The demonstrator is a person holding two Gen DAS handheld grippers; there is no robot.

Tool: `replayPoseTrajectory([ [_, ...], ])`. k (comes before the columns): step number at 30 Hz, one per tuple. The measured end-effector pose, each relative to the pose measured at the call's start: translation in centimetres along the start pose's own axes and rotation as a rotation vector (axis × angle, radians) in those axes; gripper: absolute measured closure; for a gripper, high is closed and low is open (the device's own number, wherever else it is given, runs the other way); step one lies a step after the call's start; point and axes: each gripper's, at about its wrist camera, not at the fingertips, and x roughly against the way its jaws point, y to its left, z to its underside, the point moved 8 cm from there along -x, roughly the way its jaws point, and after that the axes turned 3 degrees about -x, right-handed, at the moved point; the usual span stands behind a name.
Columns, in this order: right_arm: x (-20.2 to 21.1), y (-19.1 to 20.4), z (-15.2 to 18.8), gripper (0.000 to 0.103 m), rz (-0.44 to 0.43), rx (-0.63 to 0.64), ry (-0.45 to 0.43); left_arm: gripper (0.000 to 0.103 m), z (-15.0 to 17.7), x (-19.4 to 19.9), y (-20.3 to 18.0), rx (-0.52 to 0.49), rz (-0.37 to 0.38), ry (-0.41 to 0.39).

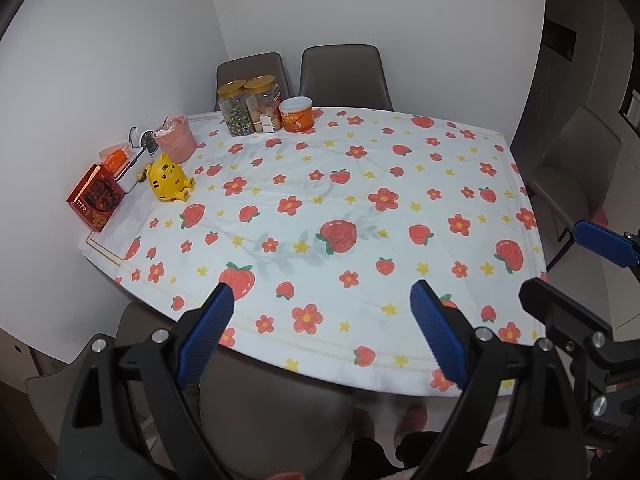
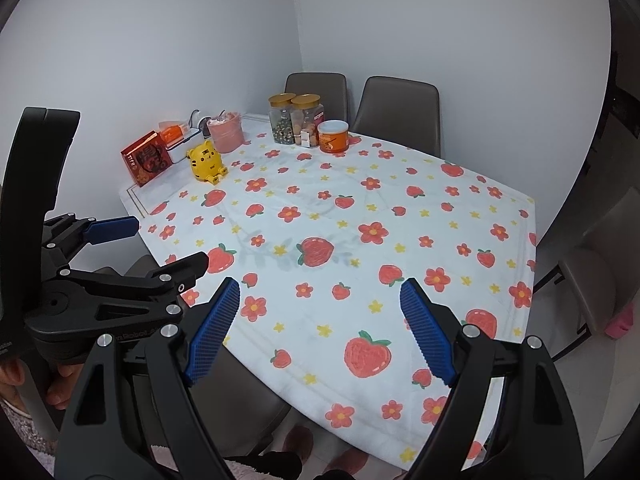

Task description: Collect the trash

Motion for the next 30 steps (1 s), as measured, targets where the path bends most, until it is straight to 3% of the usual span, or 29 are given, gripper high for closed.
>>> replayPoseTrajectory([
  [30,0.7,-0.2,-0.3,0.023,0.015,-0.010,-0.012,0.013,-0.6,1.0,-0.4,-0.009,0.027,-0.014],
])
